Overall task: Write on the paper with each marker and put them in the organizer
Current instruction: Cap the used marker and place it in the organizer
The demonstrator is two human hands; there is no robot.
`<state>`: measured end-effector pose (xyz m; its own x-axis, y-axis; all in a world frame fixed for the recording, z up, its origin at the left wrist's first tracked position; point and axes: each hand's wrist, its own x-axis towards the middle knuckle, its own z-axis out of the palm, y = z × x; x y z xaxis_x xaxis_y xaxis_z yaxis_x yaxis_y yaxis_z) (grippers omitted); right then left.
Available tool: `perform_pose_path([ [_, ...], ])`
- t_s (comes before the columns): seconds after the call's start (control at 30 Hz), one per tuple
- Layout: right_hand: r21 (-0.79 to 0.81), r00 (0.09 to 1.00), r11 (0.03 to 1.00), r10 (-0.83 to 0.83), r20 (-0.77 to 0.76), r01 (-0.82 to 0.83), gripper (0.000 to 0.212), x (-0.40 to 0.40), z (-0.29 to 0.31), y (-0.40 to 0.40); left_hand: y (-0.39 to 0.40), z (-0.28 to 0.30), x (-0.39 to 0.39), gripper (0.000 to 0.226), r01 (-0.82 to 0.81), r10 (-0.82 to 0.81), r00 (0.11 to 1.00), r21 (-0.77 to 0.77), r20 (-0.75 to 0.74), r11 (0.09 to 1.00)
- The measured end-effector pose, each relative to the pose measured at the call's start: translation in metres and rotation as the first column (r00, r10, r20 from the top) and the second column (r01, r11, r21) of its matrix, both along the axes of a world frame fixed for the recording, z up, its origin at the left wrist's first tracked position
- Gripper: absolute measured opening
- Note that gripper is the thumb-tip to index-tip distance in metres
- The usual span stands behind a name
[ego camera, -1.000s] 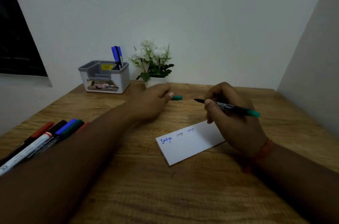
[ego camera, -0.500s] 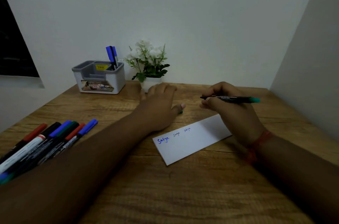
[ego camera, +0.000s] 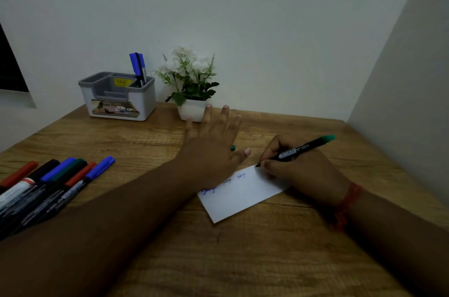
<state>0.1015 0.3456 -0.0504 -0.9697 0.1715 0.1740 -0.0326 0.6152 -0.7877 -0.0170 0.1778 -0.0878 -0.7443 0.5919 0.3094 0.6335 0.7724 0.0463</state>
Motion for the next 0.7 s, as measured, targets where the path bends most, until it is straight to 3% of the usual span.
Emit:
perform_pose_path([
  [0.7, 0.047, 0.998, 0.997, 0.057, 0.020, -0.058, 0.006, -0.0044, -0.0046, 0.0038, -0.0014, -0.0016, -0.0032, 0.077, -0.023, 0.022, 0.999, -0.036, -0.029, 0.999],
])
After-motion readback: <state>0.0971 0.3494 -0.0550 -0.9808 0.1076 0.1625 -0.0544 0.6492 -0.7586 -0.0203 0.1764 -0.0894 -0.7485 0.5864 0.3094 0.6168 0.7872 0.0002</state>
